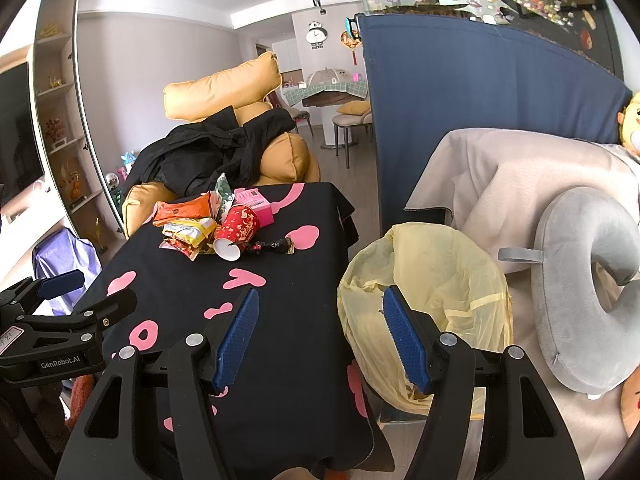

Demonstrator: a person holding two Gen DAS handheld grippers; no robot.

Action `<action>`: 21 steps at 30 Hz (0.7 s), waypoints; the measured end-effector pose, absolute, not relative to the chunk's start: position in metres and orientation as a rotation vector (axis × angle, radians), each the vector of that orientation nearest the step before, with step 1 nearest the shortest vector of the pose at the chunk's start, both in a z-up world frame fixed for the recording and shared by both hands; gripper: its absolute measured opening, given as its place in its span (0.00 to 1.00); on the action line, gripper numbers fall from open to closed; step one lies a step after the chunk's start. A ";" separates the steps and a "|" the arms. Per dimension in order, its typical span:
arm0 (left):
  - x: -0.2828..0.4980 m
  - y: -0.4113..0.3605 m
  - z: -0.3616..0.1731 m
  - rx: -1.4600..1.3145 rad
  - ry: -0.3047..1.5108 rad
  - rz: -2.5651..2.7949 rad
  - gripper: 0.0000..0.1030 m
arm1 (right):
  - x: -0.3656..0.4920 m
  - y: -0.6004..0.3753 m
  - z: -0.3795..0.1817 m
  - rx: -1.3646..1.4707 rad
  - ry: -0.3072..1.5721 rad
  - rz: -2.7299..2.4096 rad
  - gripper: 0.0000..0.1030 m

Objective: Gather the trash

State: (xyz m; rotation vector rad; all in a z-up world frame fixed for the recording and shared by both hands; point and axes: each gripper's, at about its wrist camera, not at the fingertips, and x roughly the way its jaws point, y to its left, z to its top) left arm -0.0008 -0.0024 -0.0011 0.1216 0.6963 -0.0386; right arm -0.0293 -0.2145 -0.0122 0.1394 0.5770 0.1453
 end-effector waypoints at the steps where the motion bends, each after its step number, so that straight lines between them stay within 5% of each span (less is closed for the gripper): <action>1: -0.001 -0.003 -0.001 0.122 0.696 -0.039 0.91 | -0.029 -0.215 -0.013 0.138 0.578 0.145 0.60; 21: -0.001 -0.002 -0.001 0.119 0.698 -0.040 0.91 | -0.030 -0.215 -0.014 0.134 0.582 0.145 0.60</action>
